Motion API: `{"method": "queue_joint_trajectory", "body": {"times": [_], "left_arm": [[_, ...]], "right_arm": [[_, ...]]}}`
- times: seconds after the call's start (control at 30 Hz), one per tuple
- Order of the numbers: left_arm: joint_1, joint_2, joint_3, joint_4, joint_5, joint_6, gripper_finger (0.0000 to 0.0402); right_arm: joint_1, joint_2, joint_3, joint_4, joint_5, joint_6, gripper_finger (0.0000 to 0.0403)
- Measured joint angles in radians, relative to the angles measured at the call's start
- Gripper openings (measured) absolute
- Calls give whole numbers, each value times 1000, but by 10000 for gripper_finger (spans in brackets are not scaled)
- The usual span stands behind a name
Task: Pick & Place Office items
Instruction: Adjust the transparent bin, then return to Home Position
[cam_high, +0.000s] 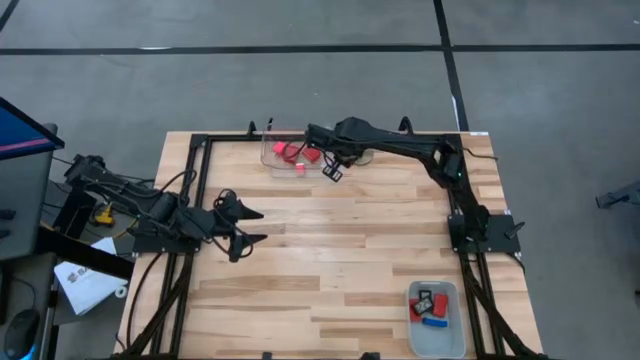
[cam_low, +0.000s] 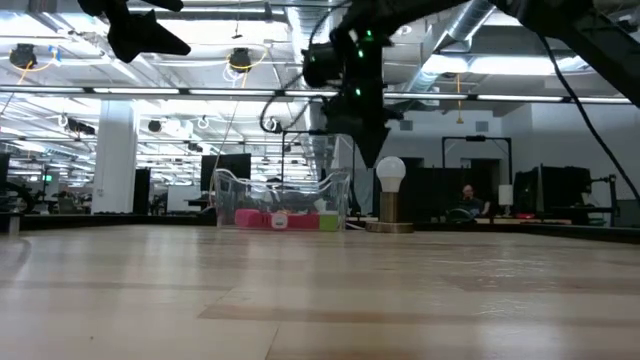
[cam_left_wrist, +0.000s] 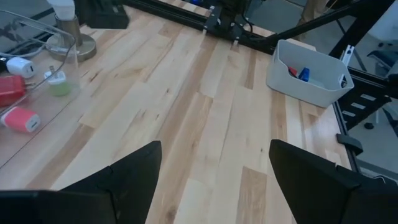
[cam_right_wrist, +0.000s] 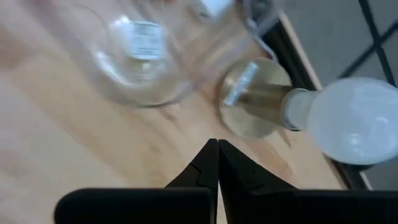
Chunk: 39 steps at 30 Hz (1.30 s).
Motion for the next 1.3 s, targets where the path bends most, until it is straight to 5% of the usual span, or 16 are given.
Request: {"method": "queue_joint_trajectory", "body": {"times": [0.3,1.03,1.3], "left_arm": [[-2,0,0,-1,-24,5,296],[-2,0,0,-1,-25,23,296],[-2,0,0,-1,-25,23,296]], "right_arm": [[-47,-10,-113,124,-25,-35,0],[-64,-10,-115,279,-178,-58,0],[-60,-29,-117,189,-44,-42,0]]}}
